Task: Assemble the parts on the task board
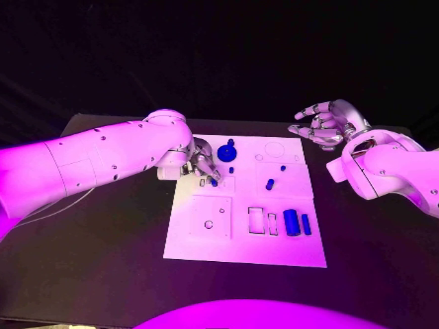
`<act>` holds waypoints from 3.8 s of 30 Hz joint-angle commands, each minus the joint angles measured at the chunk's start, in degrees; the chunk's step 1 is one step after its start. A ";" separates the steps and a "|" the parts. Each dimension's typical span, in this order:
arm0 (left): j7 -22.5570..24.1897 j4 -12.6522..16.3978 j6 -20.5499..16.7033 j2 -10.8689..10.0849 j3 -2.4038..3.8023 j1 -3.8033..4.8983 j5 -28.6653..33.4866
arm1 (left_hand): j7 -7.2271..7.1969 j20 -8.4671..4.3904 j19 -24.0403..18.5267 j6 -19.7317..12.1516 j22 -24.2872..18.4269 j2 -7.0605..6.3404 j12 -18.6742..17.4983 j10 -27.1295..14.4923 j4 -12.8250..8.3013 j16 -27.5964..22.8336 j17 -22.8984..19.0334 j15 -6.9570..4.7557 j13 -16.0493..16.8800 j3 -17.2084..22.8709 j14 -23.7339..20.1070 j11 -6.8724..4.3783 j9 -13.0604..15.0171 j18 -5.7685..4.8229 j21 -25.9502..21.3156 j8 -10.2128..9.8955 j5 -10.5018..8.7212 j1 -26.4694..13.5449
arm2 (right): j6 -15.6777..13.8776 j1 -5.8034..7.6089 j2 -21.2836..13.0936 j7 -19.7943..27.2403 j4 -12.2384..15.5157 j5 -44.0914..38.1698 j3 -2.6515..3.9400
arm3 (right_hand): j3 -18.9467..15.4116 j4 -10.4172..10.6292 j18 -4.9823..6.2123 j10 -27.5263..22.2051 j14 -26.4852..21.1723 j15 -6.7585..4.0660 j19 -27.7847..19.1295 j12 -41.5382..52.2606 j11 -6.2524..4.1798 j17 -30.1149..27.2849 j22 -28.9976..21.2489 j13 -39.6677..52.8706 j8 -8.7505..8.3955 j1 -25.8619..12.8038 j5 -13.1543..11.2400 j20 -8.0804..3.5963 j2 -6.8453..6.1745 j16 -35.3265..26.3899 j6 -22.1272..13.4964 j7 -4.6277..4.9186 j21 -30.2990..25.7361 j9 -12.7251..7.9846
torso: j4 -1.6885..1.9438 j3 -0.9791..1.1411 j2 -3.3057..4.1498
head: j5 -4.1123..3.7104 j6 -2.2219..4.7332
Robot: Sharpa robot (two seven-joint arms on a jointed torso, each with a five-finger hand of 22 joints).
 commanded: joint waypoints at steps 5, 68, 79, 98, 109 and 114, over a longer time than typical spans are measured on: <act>-0.61 -0.04 -0.57 0.01 -0.32 -0.50 -0.76 | 0.25 -0.02 0.25 0.40 1.08 -0.74 0.25 -0.20 3.39 0.19 15.09 -0.45 0.04 -5.11 5.97 -0.27 0.08 -0.76 -0.18 -0.98 -2.27 1.03 | 0.75 -0.03 0.00 0.84 0.05 -0.57 0.01 | 0.13 0.24 0.75 -0.41 1.88 -0.36 0.12 -0.19 -0.09 -0.08 -0.10 -0.05 0.31 -0.38 0.07 -0.18 -0.41 -0.31 -0.43 0.14 -0.26 0.03 | -0.01 -0.01 0.01 | 0.04 0.03; 1.77 -5.16 -8.97 -2.95 5.39 1.31 -0.09 | 5.92 3.77 -5.35 -5.86 -7.28 4.51 -12.73 -14.35 8.34 -2.99 10.54 4.02 -18.14 -19.83 3.88 4.85 -9.35 1.13 -5.45 -16.90 -12.81 11.65 | 1.13 -0.30 0.17 1.20 -1.72 -0.10 -0.01 | -0.01 0.48 0.73 -0.43 1.93 -0.35 0.21 -0.19 -0.07 -0.03 -0.15 -0.12 0.43 -0.80 0.08 -0.18 -0.44 -0.36 -0.57 0.16 -0.36 0.01 | -0.12 0.01 0.17 | 0.61 3.62; 1.58 -9.24 -5.35 -0.94 4.23 1.25 -1.93 | 5.90 3.76 -5.39 -5.79 -7.34 4.52 -12.83 -14.44 8.33 -2.93 10.62 4.00 -18.30 -19.87 3.92 4.83 -9.37 1.14 -5.49 -16.87 -12.81 11.67 | 1.10 -0.30 0.10 1.18 -1.62 -0.10 -0.01 | -0.01 0.48 0.73 -0.43 1.93 -0.35 0.21 -0.19 -0.07 -0.03 -0.15 -0.12 0.43 -0.80 0.08 -0.18 -0.44 -0.36 -0.57 0.16 -0.36 0.01 | -0.02 -0.04 0.07 | 0.69 3.38; 1.49 -10.88 -2.27 0.48 3.22 0.99 -1.78 | 5.27 3.56 -5.00 -4.24 -6.78 5.35 -12.50 -14.04 8.33 -2.53 11.13 3.61 -18.07 -20.48 4.17 4.31 -9.87 1.03 -5.19 -16.30 -12.94 11.73 | 1.06 -0.30 0.34 1.25 -1.71 -0.15 -0.01 | 0.02 0.51 0.73 -0.45 1.96 -0.35 0.26 -0.19 -0.07 -0.02 -0.21 -0.18 0.53 -0.87 0.10 -0.18 -0.34 -0.40 -0.61 0.16 -0.45 0.01 | -0.02 -0.01 0.02 | 1.01 3.49; 1.50 -11.15 -1.52 0.73 3.10 0.96 -0.94 | 4.82 3.30 -4.56 -2.49 -6.14 5.87 -11.98 -13.32 8.30 -2.18 11.58 3.25 -17.60 -21.04 4.40 3.91 -10.35 0.89 -4.84 -15.66 -12.95 12.09 | 1.10 -0.30 0.38 1.27 -1.73 -0.18 -0.01 | 0.02 0.51 0.73 -0.45 1.96 -0.35 0.26 -0.19 -0.07 -0.02 -0.21 -0.18 0.53 -0.87 0.10 -0.18 -0.34 -0.40 -0.61 0.16 -0.45 0.01 | -0.03 0.02 -0.01 | 1.02 3.28; 1.56 -11.04 -1.39 0.80 3.08 0.96 -0.63 | 4.64 3.22 -4.44 -1.99 -5.97 6.01 -11.89 -13.15 8.29 -2.15 11.61 3.13 -17.54 -21.15 4.43 3.76 -10.49 0.85 -4.74 -15.45 -12.94 12.35 | 1.12 -0.30 0.41 1.26 -1.75 -0.18 -0.01 | 0.02 0.51 0.73 -0.45 1.96 -0.35 0.26 -0.19 -0.07 -0.02 -0.21 -0.18 0.53 -0.87 0.10 -0.18 -0.34 -0.40 -0.61 0.16 -0.45 0.01 | 0.00 0.01 0.01 | 1.02 3.18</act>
